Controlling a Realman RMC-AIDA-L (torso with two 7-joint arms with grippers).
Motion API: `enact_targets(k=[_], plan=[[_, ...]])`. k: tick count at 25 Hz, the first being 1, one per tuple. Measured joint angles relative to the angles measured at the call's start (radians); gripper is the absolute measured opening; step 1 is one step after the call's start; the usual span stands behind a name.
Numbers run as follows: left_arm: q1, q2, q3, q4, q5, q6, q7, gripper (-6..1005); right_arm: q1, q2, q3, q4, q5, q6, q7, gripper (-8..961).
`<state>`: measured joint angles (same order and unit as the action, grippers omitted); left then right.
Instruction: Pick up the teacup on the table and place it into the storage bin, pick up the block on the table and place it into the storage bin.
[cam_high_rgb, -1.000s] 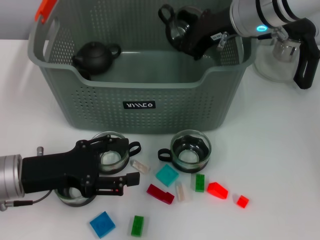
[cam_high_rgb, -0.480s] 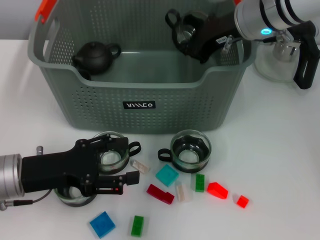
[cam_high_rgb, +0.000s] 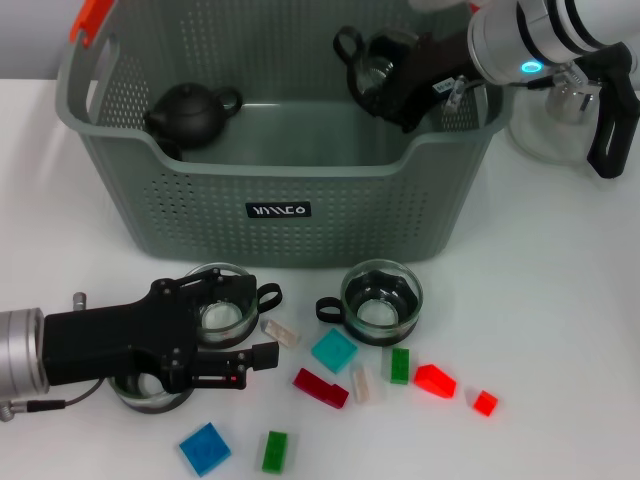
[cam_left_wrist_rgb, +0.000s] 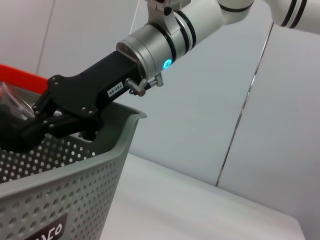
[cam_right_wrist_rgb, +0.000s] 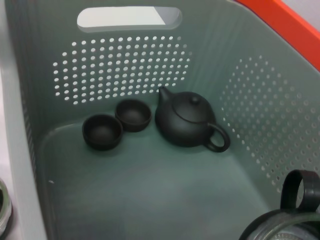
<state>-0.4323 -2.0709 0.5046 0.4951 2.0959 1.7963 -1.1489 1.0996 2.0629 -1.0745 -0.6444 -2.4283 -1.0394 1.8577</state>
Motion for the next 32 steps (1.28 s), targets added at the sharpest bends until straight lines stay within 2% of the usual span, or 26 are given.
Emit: enact_targets(k=[7, 23, 29, 32], plan=[[0.000, 0.000, 0.000, -0.002, 0.001, -0.006, 0.000, 932, -0.001, 0.004, -0.036, -0.001, 0.000, -0.001, 0.008, 54], [0.000, 0.000, 0.000, -0.003, 0.001, -0.009, 0.000, 932, -0.007, 0.003, -0.039, -0.018, 0.000, 0.002, 0.030, 58], [0.001, 0.000, -0.001, -0.003, 0.001, -0.009, 0.000, 932, -0.009, 0.003, -0.037, -0.024, 0.000, 0.000, 0.035, 244], [0.006, 0.000, -0.002, -0.001, 0.001, -0.009, 0.000, 932, -0.016, 0.005, -0.037, -0.055, 0.000, -0.005, 0.049, 391]])
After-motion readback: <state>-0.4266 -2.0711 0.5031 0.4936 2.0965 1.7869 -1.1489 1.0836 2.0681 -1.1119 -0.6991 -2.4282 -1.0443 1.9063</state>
